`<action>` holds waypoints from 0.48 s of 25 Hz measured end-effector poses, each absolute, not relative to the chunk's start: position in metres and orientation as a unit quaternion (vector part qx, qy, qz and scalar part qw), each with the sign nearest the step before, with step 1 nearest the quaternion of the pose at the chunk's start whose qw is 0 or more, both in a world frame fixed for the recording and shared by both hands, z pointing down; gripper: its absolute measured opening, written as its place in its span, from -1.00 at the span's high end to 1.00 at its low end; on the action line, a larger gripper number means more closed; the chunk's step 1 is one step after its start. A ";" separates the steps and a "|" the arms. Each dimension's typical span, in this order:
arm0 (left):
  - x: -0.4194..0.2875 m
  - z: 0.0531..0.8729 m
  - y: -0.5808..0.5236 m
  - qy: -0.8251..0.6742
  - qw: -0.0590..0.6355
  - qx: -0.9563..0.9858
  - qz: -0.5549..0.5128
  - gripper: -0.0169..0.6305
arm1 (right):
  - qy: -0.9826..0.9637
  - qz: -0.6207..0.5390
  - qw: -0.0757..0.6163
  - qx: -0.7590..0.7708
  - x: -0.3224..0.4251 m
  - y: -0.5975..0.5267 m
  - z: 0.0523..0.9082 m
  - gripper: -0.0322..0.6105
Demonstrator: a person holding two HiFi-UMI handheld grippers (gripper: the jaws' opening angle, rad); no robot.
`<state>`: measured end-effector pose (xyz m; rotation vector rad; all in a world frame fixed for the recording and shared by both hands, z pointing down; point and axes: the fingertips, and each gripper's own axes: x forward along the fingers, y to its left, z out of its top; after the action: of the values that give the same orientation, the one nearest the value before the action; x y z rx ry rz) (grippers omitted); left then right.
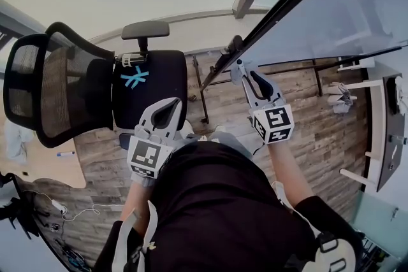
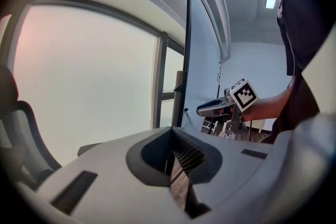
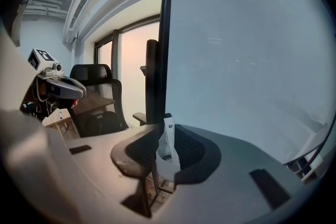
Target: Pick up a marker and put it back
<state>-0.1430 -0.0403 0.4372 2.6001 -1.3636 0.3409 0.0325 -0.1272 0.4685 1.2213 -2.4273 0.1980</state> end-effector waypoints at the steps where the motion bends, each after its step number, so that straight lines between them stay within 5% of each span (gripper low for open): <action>1: -0.145 0.438 -0.041 -0.458 0.095 0.876 0.114 0.92 | -0.869 0.070 0.213 0.441 0.032 -0.129 0.470 0.60; 12: -0.163 0.448 -0.051 -0.451 0.107 0.879 0.111 0.92 | -0.852 0.069 0.254 0.452 0.017 -0.148 0.485 0.60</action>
<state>-0.1630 -0.0513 0.4478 2.5885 -1.3273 0.3280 0.0171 -0.1476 0.4846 1.2292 -2.3153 0.1877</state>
